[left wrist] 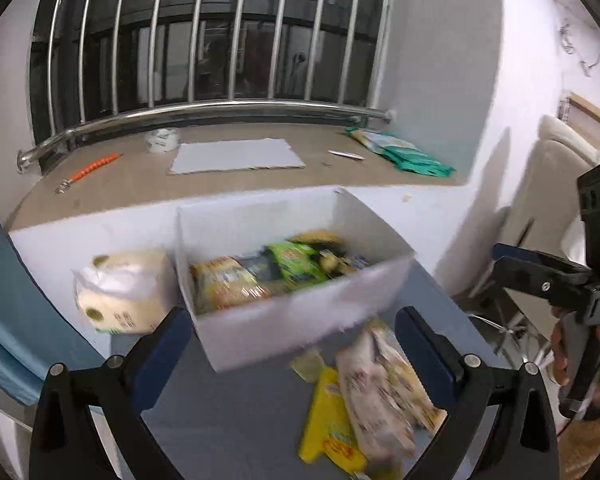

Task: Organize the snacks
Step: 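Drop both packets into the white box and open both grippers, then grasp the white snack bag with the left gripper while the right gripper grasps the long wafer bag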

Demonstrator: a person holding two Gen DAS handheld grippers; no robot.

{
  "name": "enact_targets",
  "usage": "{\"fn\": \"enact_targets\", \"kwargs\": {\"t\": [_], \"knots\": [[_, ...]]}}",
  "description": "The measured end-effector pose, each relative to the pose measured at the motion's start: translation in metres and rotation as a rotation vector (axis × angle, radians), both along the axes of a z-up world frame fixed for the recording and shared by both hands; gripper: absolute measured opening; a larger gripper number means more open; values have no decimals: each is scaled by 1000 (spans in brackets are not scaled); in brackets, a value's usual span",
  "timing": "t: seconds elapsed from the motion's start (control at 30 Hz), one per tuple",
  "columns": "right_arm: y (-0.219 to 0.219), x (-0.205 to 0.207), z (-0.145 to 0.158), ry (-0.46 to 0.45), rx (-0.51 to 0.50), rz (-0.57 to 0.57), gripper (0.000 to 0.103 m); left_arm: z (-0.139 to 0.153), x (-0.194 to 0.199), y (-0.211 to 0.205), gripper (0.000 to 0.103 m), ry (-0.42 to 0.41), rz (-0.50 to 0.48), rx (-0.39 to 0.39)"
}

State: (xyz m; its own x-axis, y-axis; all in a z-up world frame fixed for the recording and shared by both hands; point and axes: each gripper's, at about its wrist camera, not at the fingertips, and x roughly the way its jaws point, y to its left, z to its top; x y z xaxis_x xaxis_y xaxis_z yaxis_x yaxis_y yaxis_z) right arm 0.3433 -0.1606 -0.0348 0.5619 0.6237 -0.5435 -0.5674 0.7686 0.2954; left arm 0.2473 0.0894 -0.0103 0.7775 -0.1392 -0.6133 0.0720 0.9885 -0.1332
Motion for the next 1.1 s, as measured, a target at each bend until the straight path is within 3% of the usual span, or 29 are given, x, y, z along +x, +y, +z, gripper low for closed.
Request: {"fn": "enact_targets", "kwargs": {"t": [0.2,0.47,0.6,0.73,0.9,0.97,1.03,1.1], "knots": [[-25,-62,-29,-21,-46,15,103,-40,-39,-38,103,77,-106,10],[-69,-115,-66,13,-12,-55,103,-81,-11,-68,103,217,-123,-44],[-79,-134,-72,-5,-39,-92,103,-103,19,-84,103,303,-85,13],[-86,-142,-79,-11,-73,-119,103,-127,44,-102,103,370,-57,128],[-93,-140,-85,3,-79,-130,103,-149,58,-112,101,416,-93,157],[-96,-138,-87,12,-74,-133,103,-155,59,-110,72,420,-120,127],[-97,-136,-90,25,-71,-135,103,-148,55,-104,53,395,-133,74],[-97,-136,-92,29,-71,-135,103,-142,51,-99,47,371,-142,44]]}}
